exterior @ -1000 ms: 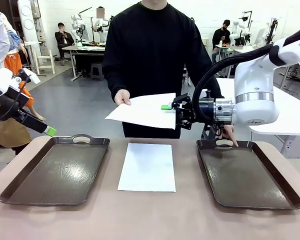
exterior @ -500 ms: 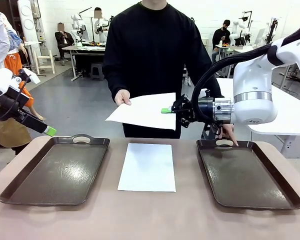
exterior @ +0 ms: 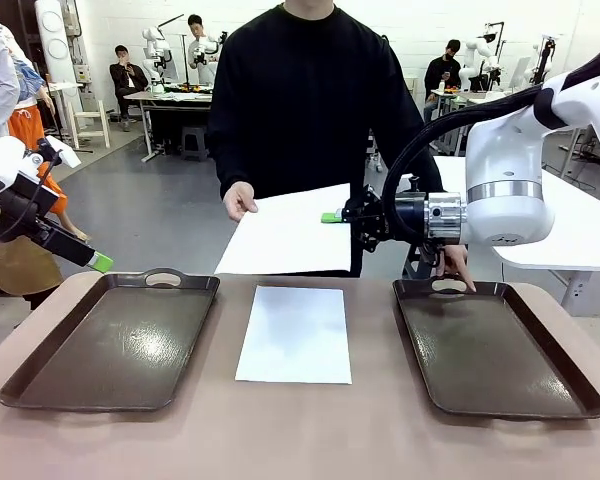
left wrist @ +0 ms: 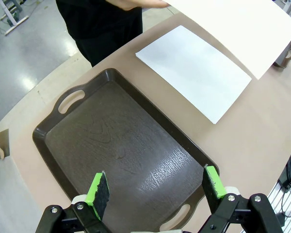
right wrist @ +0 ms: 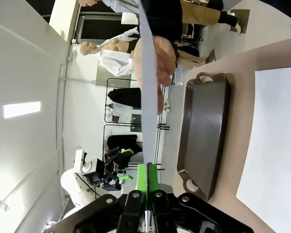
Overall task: Sort the A4 documents.
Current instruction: Receive the A4 Paper.
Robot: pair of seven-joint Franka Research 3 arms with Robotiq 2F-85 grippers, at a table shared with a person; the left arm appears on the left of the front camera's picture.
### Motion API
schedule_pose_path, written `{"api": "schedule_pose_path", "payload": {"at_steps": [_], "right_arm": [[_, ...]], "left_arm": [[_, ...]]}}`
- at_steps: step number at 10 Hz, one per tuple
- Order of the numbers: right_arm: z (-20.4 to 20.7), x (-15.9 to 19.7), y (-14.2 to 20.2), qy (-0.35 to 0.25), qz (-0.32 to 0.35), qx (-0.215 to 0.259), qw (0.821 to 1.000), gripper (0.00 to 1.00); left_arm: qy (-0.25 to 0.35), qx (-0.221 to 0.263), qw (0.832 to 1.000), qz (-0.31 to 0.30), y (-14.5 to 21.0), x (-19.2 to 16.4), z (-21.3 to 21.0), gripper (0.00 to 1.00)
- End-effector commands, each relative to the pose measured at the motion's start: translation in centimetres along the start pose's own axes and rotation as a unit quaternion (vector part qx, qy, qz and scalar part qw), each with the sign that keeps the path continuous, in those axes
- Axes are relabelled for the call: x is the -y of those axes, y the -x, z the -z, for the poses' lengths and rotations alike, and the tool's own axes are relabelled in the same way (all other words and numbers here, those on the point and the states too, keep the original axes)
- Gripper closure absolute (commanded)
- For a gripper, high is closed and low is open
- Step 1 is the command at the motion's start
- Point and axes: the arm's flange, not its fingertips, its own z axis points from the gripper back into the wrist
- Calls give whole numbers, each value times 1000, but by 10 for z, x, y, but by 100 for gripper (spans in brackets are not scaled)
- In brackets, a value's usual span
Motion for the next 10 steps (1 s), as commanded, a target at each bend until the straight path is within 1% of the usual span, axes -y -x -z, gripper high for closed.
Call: {"api": "schedule_pose_path", "payload": {"at_steps": [1, 10], "right_arm": [[0, 2, 0, 2, 2, 2, 1000, 100], [0, 2, 0, 2, 2, 2, 1000, 100]], "left_arm": [[5, 4, 1000, -3, 1, -2, 1, 0], [5, 4, 1000, -3, 1, -2, 1, 0]]}}
